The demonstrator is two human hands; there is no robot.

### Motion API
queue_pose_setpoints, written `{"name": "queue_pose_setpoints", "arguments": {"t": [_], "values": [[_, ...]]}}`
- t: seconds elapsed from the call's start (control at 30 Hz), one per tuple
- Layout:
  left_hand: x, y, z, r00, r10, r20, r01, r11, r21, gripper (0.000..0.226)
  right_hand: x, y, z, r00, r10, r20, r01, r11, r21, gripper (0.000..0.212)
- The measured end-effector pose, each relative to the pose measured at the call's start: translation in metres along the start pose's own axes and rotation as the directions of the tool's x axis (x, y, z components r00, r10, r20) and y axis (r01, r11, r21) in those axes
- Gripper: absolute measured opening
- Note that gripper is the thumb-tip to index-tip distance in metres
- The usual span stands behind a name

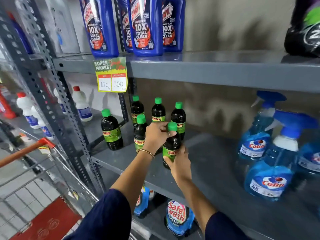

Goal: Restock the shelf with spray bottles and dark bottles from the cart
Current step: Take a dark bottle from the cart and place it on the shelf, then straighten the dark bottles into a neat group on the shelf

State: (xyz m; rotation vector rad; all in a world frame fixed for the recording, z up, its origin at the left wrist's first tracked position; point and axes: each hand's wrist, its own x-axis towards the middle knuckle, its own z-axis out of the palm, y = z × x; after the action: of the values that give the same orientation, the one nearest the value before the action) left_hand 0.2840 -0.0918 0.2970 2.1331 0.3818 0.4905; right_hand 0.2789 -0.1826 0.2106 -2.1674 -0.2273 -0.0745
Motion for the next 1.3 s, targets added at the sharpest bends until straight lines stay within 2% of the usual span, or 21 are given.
{"name": "queue_pose_setpoints", "arguments": {"t": [0.13,0.27,0.37,0.43,0.53,0.63,0.77,0.8,0.9,1.0,1.07,1.17,1.3], "values": [[-0.001,-0.004,-0.01,0.998,0.042,0.052,-0.042,0.999,0.013,0.046,0.001,0.001,-0.001,1.0,-0.01,0.003,0.01,1.0,0.023,0.066],[-0.015,-0.026,-0.032,0.995,0.074,0.063,-0.079,0.994,0.081,0.044,-0.01,0.01,-0.003,0.995,-0.065,-0.074,0.061,0.997,-0.056,0.092],[-0.03,-0.059,-0.044,0.997,0.071,-0.036,-0.063,0.981,0.186,0.023,-0.03,0.015,0.003,0.955,-0.219,-0.202,0.182,0.966,-0.186,0.076],[-0.04,-0.082,-0.05,0.997,0.034,-0.065,-0.016,0.965,0.263,0.015,-0.041,0.014,0.016,0.919,-0.352,-0.179,0.295,0.913,-0.282,0.066],[-0.054,-0.11,-0.055,0.993,-0.065,-0.103,0.092,0.954,0.285,0.017,-0.05,0.005,0.032,0.894,-0.426,-0.137,0.367,0.874,-0.319,0.058],[-0.06,-0.131,-0.055,0.988,-0.113,-0.106,0.14,0.946,0.292,0.017,-0.052,0.002,0.038,0.911,-0.367,-0.187,0.327,0.921,-0.212,0.051],[-0.064,-0.147,-0.051,0.976,-0.213,-0.053,0.219,0.93,0.297,0.048,-0.04,0.011,0.031,0.955,-0.118,-0.271,0.149,0.984,0.097,0.063],[-0.065,-0.151,-0.049,0.974,-0.223,-0.032,0.222,0.929,0.295,0.052,-0.034,0.016,0.029,0.968,-0.044,-0.248,0.09,0.98,0.18,0.068],[-0.069,-0.159,-0.041,0.966,-0.258,0.029,0.241,0.932,0.269,0.064,-0.015,0.027,0.023,0.991,0.12,-0.056,-0.094,0.933,0.347,0.082],[-0.069,-0.168,-0.029,0.959,-0.282,0.036,0.26,0.92,0.292,0.085,-0.001,0.032,0.019,0.984,0.152,0.089,-0.173,0.929,0.326,0.062],[-0.069,-0.167,-0.022,0.94,-0.338,0.041,0.306,0.89,0.337,0.102,0.005,0.034,0.02,0.98,0.153,0.129,-0.183,0.945,0.269,0.056],[-0.064,-0.164,-0.015,0.929,-0.369,0.03,0.332,0.867,0.372,0.121,0.009,0.038,0.027,0.98,0.145,0.136,-0.176,0.949,0.261,0.064],[-0.059,-0.162,-0.013,0.916,-0.398,0.051,0.341,0.838,0.426,0.128,0.01,0.039,0.031,0.987,0.129,0.094,-0.147,0.964,0.221,0.06]]}}
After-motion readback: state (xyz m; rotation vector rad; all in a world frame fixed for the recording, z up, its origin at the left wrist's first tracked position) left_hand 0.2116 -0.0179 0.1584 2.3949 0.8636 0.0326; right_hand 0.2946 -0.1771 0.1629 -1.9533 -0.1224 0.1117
